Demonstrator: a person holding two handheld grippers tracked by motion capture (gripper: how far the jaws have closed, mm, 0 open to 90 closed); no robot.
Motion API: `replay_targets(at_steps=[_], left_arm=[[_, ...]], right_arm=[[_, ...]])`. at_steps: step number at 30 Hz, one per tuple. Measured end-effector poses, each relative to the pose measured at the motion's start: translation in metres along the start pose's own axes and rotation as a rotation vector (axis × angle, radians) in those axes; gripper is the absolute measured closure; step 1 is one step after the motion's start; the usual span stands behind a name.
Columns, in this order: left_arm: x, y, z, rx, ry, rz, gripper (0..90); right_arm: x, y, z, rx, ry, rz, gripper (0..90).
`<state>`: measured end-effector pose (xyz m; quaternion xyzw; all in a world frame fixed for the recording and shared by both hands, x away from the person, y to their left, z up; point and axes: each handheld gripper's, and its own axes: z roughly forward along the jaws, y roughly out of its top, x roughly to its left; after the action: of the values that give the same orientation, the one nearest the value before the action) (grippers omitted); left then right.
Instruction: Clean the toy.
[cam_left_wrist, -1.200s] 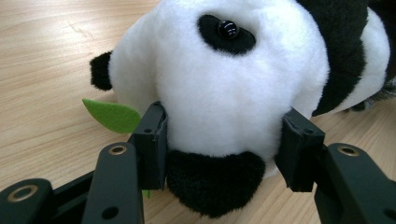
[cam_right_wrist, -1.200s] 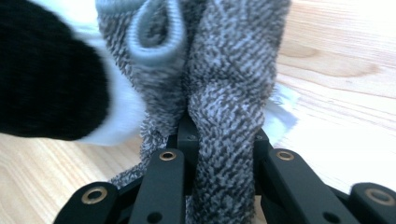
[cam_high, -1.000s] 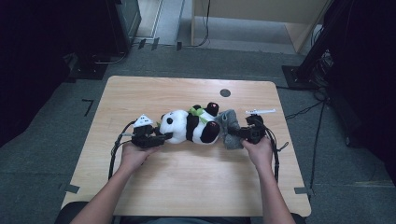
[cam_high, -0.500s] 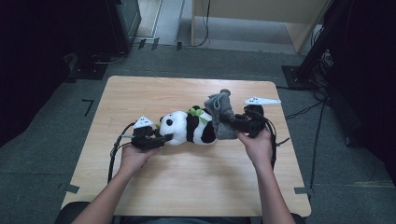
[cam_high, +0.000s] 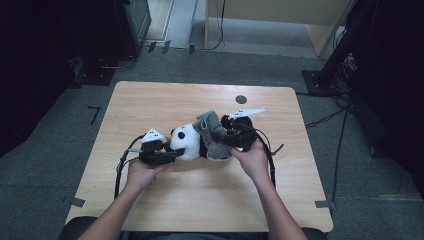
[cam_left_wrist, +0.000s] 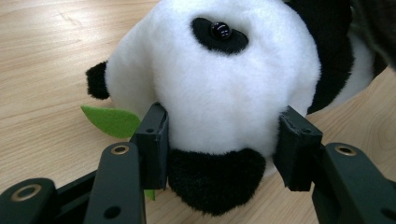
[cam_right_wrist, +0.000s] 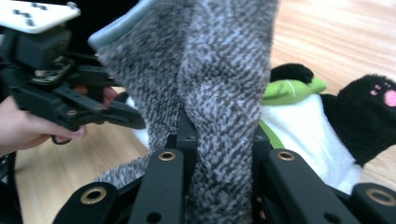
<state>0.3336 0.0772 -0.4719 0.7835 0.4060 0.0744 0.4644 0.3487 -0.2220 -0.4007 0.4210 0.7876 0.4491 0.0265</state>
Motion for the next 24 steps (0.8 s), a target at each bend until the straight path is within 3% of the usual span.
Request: replay_targets(at_steps=[5,10,16,24], left_arm=[[0.001,-0.001,0.0,-0.01,-0.004,-0.001,42.2],[0.001,-0.001,0.0,-0.029,-0.001,0.038,34.9],[0.006,-0.001,-0.002,-0.041,-0.025,0.056,25.9],[0.019,0.001,-0.009,-0.028,-0.065,0.085,23.5]], right_arm=[[-0.005,0.004,0.007,0.006,0.006,0.014,75.5],[-0.005,0.007,0.007,0.011,-0.004,0.015,75.5],[-0.006,0.01,0.006,0.022,-0.011,0.018,75.5],[-0.01,0.02,0.008,0.04,-0.019,0.034,75.4]])
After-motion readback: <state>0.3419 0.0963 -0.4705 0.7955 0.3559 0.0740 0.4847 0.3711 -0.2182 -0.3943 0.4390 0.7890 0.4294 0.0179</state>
